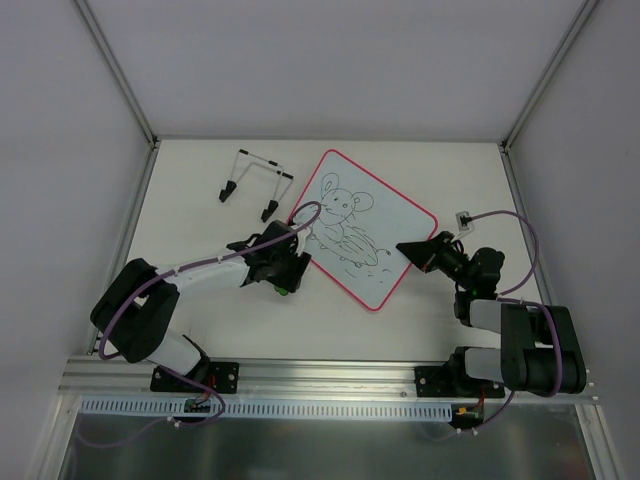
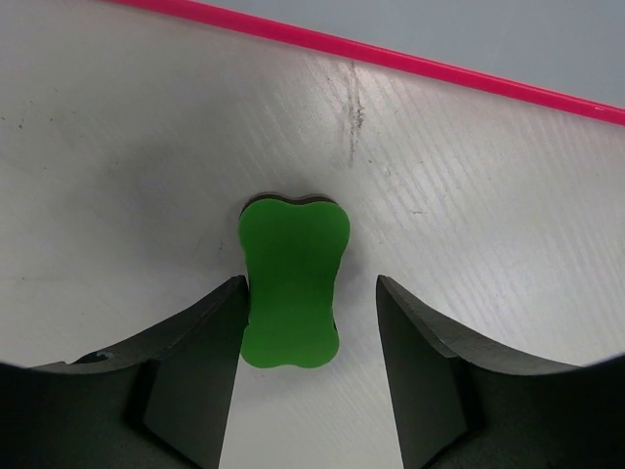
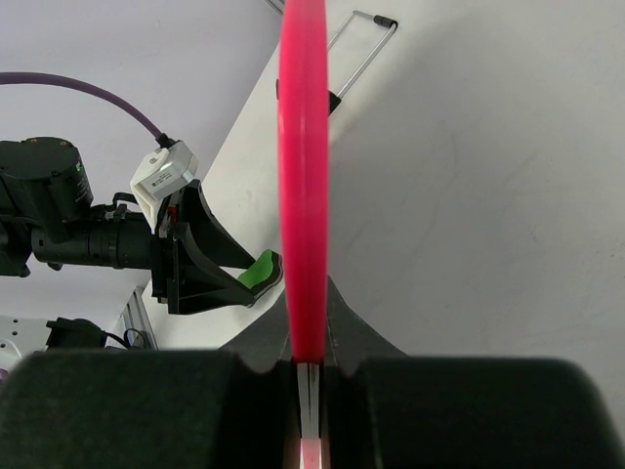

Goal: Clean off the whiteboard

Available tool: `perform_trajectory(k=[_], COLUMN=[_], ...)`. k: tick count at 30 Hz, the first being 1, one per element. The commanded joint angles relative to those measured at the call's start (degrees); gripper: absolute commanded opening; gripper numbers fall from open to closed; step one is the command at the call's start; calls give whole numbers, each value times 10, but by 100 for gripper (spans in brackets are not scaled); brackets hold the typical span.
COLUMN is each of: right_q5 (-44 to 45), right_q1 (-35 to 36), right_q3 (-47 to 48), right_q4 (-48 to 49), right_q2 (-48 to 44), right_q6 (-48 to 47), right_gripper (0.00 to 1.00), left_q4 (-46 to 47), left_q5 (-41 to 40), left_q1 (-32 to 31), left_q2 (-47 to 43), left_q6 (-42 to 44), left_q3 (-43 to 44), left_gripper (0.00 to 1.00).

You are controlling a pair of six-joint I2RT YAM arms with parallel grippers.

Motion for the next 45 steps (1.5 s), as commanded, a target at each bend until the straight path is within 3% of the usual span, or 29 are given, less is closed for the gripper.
perform_trajectory(k=[1,6,15,24,27,34,41,45], right_q5=[-4,-4,-4,-8,-9,-14,-15,-11], right_q1=[-6,-6,-5,-6,-5,-6,-6,-6], right_q3=[2,0,-2,-1,-2,-4,-4,-6], right_q4=[80,80,81,85,90,159,174,173], right_q2=[-10,-10,-11,-10,-7,33,47,45], right_q6=[-15,-15,-14,-9,-5,26,29,18], right_gripper=[0,0,0,0,0,0,0,0], left_q4=[-21,-25,-28,-29,-29,-30,-31,-31], left_q5=[-17,-23,-27,-31,-32,-37,-49,-53], left_q1=[-9,-12,-16,-18,-18,-20,-21,-23], left_q2=[-6,-16,0,12,15,27,30,34], left_q6=[-14,-20,-25,-34,-37,-43,-51,-53], left_q3=[24,24,28,38,43,46,56,61], left_gripper=[55,44,45,37,37,49,49,43])
